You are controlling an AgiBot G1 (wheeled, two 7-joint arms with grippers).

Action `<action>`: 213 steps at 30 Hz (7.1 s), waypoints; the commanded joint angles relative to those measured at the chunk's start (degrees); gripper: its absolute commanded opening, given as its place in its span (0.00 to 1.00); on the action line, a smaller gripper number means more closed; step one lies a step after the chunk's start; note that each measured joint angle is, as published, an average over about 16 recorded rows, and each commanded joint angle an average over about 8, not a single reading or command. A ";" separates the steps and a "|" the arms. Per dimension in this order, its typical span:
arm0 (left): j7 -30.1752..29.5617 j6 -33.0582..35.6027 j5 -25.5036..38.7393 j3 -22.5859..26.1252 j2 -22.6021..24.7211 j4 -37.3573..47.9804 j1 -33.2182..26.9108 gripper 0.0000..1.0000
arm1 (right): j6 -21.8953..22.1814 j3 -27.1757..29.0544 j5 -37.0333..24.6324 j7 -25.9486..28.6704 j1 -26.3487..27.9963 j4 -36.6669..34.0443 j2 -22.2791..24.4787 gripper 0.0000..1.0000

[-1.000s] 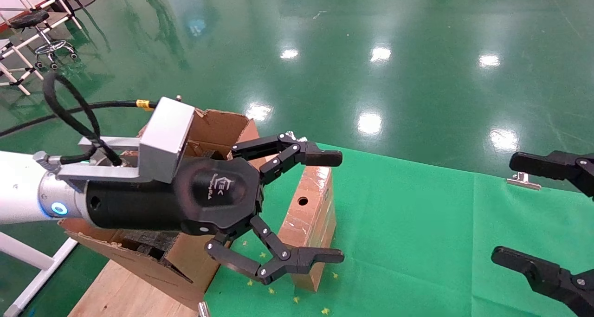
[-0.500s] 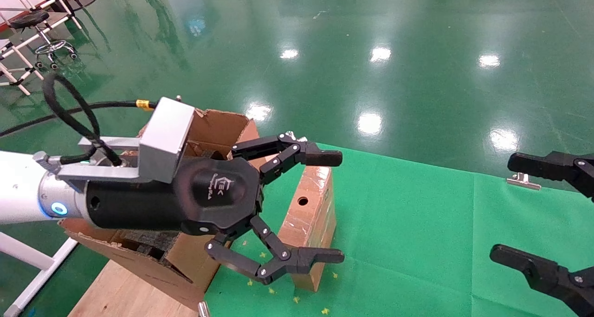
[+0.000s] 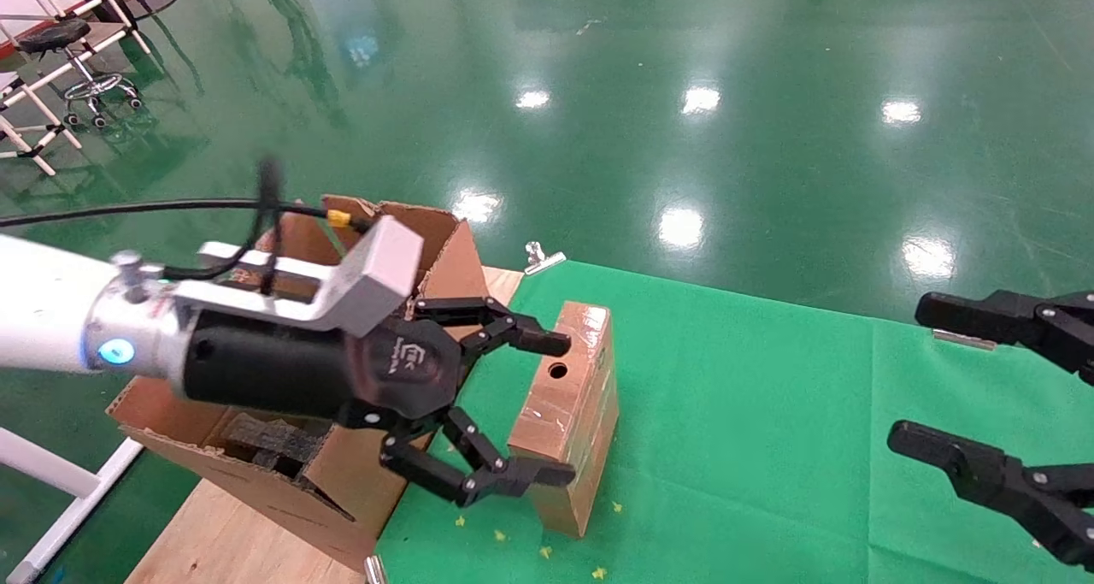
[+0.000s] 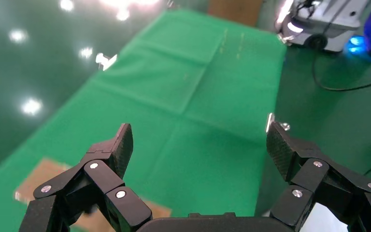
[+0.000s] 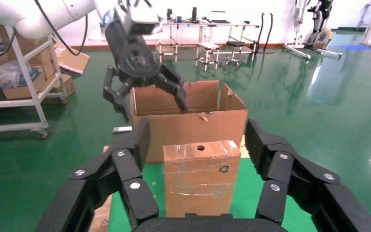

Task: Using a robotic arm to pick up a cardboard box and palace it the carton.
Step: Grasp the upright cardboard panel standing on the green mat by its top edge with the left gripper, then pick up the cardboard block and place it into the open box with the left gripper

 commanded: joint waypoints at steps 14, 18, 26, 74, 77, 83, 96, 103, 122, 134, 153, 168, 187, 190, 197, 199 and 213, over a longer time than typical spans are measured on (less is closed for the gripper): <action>-11.13 1.59 8.31 8.04 2.27 2.24 -8.19 1.00 | 0.02 0.00 0.01 0.00 -0.01 -0.01 0.01 0.00; -12.38 0.84 10.22 9.58 2.88 1.63 -9.43 1.00 | 0.02 0.00 0.01 0.00 -0.01 -0.02 0.01 0.00; -22.01 0.53 18.69 15.91 8.22 4.19 -17.79 1.00 | 0.02 0.00 0.01 0.00 -0.01 -0.02 0.01 0.00; -24.68 -0.17 29.59 35.06 26.01 28.47 -30.30 0.00 | 0.03 0.00 0.02 -0.01 -0.03 -0.04 0.01 1.00; -24.72 -0.16 29.56 34.97 25.94 28.38 -30.27 0.00 | 0.03 0.00 0.02 -0.01 -0.03 -0.04 0.01 1.00; -24.80 -0.17 29.50 34.82 25.82 28.24 -30.24 0.00 | 0.03 0.00 0.02 -0.01 -0.03 -0.04 0.01 1.00; -24.84 -0.32 29.33 34.66 25.63 28.10 -30.21 0.00 | 0.03 0.00 0.02 -0.01 -0.02 -0.03 0.01 1.00; -24.24 -0.47 27.26 33.49 23.11 27.51 -31.22 0.00 | 0.04 0.00 0.02 -0.01 -0.03 -0.03 0.01 1.00; -13.46 -4.62 28.09 28.24 15.08 42.32 -50.23 0.00 | 0.04 0.00 0.02 -0.01 -0.03 -0.03 0.01 1.00; -4.95 -9.42 35.94 30.91 10.47 57.81 -57.23 0.00 | 0.04 0.00 0.02 -0.01 -0.03 -0.03 0.01 1.00; 2.56 -18.02 36.72 31.35 6.32 69.26 -49.15 0.00 | 0.04 0.00 0.02 -0.01 -0.03 -0.03 0.01 1.00; 2.74 -27.67 34.47 29.76 5.77 71.38 -42.52 0.00 | 0.04 0.00 0.02 -0.01 -0.03 -0.03 0.02 1.00; 2.27 -24.29 37.19 31.62 5.69 71.45 -39.65 0.00 | 0.04 0.00 0.02 -0.01 -0.03 -0.03 0.02 1.00; 1.80 -25.02 36.81 31.33 6.08 71.67 -38.37 0.00 | 0.04 0.00 0.02 -0.01 -0.03 -0.03 0.02 1.00; 1.10 -27.88 35.30 30.24 6.91 71.95 -34.60 0.00 | 0.04 0.00 0.02 -0.01 -0.03 -0.03 0.02 1.00; 1.01 -28.68 34.90 29.95 7.11 71.95 -33.47 0.00 | 0.04 0.00 0.02 -0.01 -0.03 -0.03 0.02 1.00; 1.61 -32.65 33.48 28.90 8.24 71.10 -27.09 0.00 | 0.04 0.00 0.02 -0.01 -0.03 -0.03 0.02 1.00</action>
